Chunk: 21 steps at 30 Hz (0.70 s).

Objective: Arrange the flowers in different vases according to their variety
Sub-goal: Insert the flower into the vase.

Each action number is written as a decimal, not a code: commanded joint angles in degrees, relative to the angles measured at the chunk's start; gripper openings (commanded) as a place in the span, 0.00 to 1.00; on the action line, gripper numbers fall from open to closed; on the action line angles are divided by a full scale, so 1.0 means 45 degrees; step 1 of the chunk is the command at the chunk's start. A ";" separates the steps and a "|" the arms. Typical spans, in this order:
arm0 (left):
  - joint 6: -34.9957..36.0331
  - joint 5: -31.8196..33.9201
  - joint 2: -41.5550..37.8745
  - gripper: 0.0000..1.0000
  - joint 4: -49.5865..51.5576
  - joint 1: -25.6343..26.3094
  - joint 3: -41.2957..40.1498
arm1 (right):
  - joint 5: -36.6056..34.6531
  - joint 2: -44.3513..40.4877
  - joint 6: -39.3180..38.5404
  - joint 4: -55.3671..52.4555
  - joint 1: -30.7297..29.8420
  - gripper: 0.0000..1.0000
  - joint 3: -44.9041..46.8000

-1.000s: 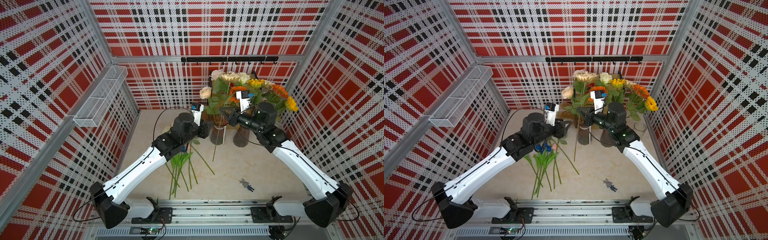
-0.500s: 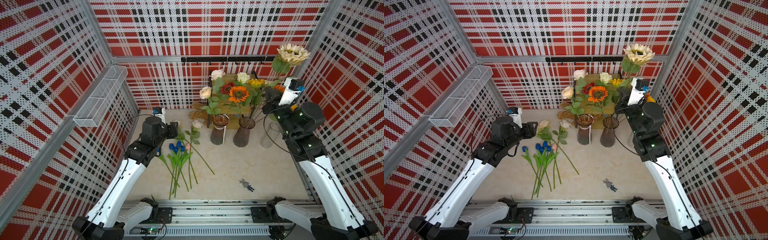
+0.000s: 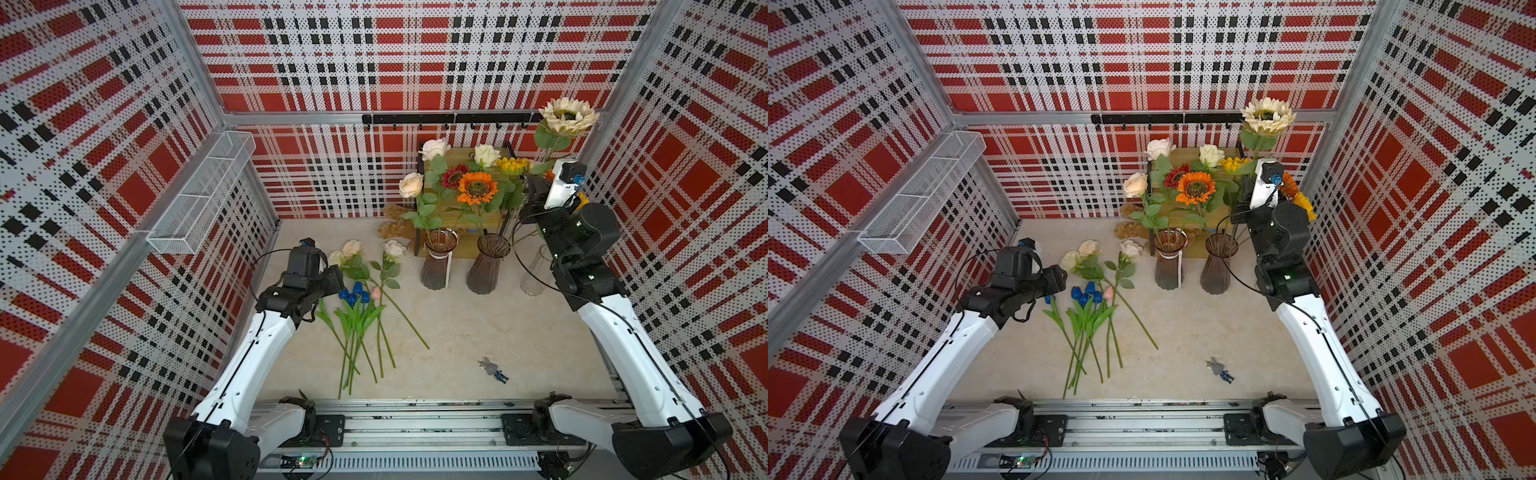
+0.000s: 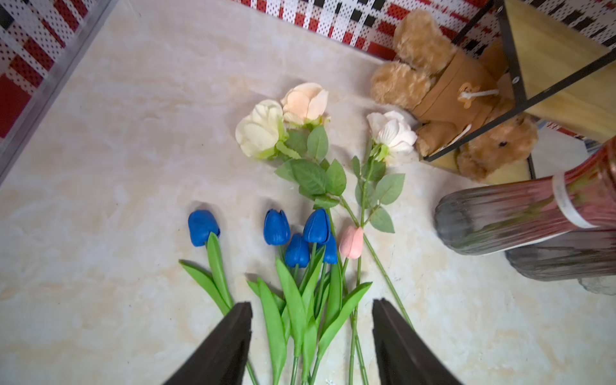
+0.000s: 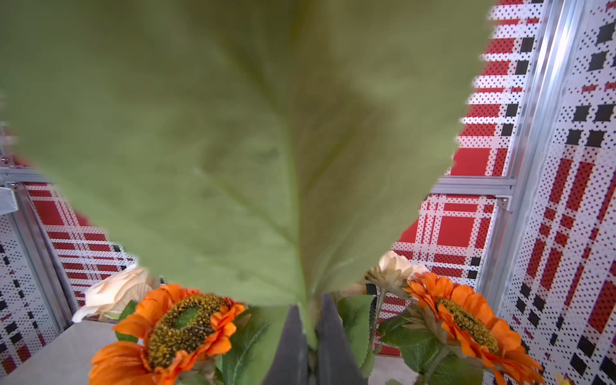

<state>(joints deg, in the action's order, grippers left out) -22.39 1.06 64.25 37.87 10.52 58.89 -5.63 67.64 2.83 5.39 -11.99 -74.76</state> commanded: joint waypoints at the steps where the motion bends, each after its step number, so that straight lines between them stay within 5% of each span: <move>1: -0.0218 -0.0350 -0.0139 0.63 0.0135 -0.0120 -0.0188 | 0.0520 -0.0026 0.0392 0.1733 0.0333 0.00 0.0528; 10: -0.0363 -0.0289 -0.0295 0.63 0.0159 -0.0146 -0.0616 | 0.1048 0.0633 0.0601 -0.1093 0.0438 0.00 -0.2461; 21: -0.0290 -0.0418 -0.0139 0.63 0.0159 -0.0171 -0.0689 | 0.1168 0.0487 0.1006 -0.0413 0.0458 0.00 -0.1858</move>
<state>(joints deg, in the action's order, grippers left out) -23.77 -0.05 63.92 38.63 10.26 56.27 -1.08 69.17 6.15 2.70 -10.46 -85.01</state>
